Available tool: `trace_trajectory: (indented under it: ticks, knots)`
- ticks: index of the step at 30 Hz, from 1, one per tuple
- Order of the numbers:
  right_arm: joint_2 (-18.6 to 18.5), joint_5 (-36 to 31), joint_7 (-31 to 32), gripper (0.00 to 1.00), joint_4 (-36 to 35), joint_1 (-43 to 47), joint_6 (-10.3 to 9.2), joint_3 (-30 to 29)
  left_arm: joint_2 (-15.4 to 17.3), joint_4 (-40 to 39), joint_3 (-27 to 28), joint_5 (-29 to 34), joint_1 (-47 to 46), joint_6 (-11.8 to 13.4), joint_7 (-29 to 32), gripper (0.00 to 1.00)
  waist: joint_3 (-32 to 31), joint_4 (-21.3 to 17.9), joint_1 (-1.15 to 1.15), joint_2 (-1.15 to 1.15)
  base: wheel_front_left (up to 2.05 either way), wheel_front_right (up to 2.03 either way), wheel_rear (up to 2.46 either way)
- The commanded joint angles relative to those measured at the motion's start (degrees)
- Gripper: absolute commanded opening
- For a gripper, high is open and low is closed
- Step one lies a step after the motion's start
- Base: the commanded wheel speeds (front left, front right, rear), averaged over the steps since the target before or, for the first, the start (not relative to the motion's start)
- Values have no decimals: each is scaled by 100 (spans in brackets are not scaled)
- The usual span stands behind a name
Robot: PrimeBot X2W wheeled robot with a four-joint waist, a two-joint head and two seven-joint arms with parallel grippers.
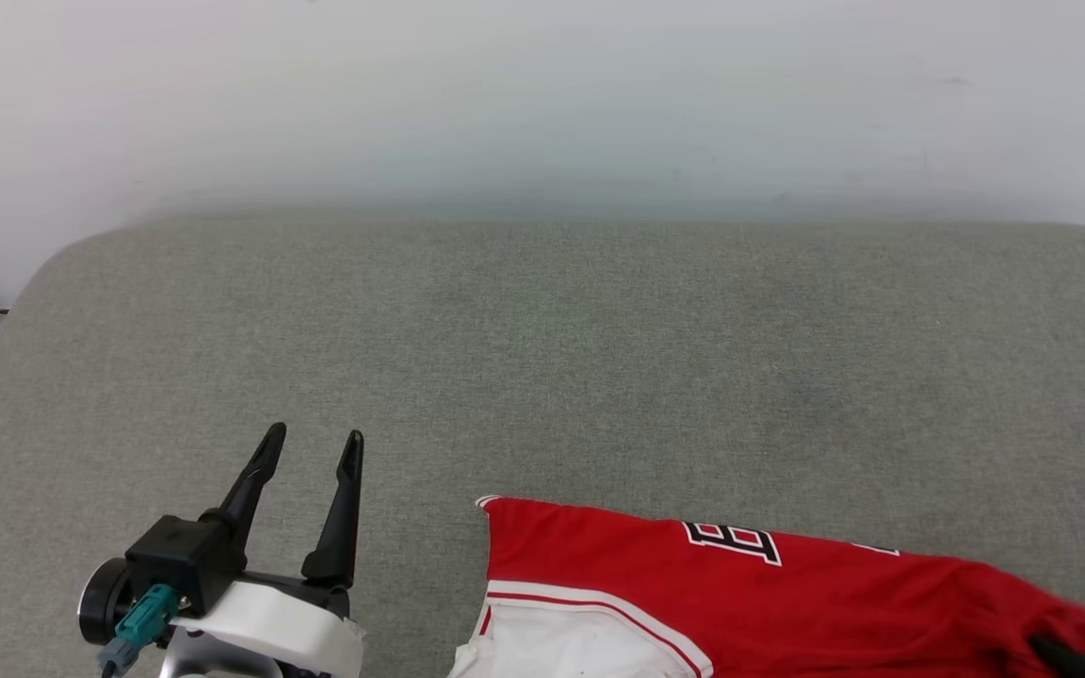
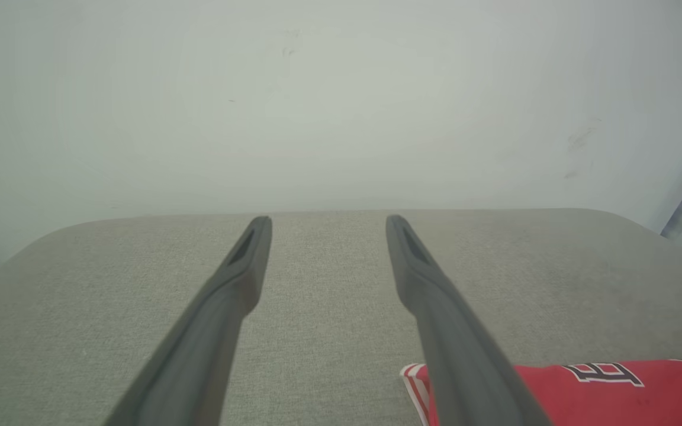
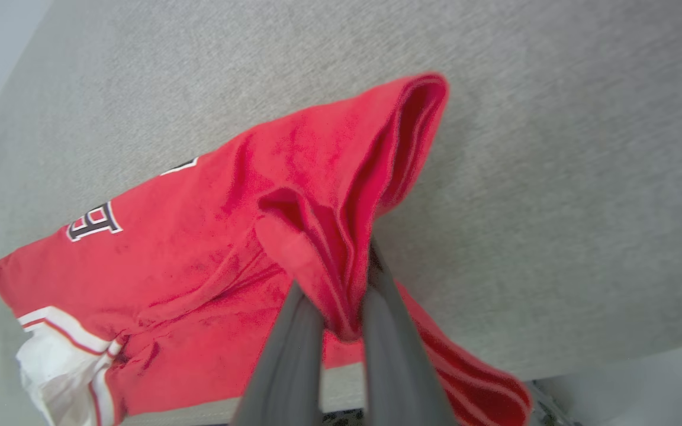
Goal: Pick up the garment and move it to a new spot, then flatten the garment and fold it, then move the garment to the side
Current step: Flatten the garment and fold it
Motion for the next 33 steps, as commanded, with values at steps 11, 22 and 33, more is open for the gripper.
trace_trajectory:
  ticks: [11,22,33]
  knots:
    - [193,3509,1129,0,451,-259,-3,1089,0,45,-102,-20,8,2,90,100,-49,169,0,0,0,0,0]
    - [192,4920,230,0,639,-606,-2,3496,-99,134,-196,-24,-257,-81,130,100,164,598,0,0,0,0,0]
    - [193,4764,-667,100,1098,-1109,-2,4650,-212,296,-185,-54,-479,-203,60,100,502,766,0,0,0,0,0]
